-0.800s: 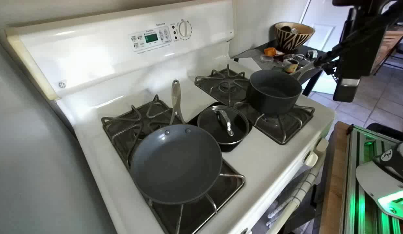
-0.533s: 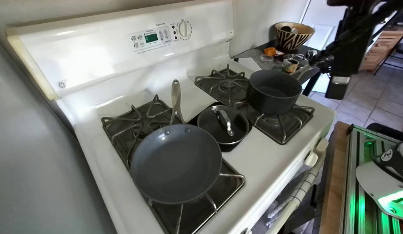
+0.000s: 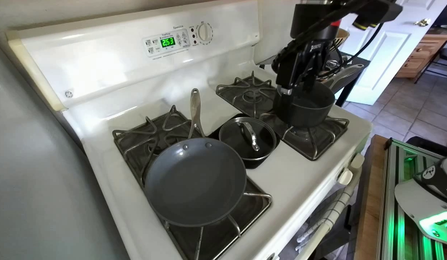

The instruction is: Put the lid on the right pot, the push the pot backwards

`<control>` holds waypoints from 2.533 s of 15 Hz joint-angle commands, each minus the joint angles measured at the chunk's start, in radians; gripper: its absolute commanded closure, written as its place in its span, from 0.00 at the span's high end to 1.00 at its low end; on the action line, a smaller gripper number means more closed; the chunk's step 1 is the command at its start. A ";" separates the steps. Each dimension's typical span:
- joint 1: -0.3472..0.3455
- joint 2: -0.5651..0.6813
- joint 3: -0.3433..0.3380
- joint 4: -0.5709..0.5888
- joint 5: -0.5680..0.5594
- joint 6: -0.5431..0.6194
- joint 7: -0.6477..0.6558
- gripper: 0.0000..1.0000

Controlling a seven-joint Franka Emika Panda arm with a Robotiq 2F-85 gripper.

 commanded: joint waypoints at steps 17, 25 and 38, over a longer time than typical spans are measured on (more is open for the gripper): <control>0.053 0.372 -0.034 0.076 -0.020 0.327 -0.026 1.00; 0.082 0.427 -0.030 0.132 -0.194 0.312 0.066 1.00; 0.100 0.520 -0.051 0.208 -0.257 0.304 0.145 0.69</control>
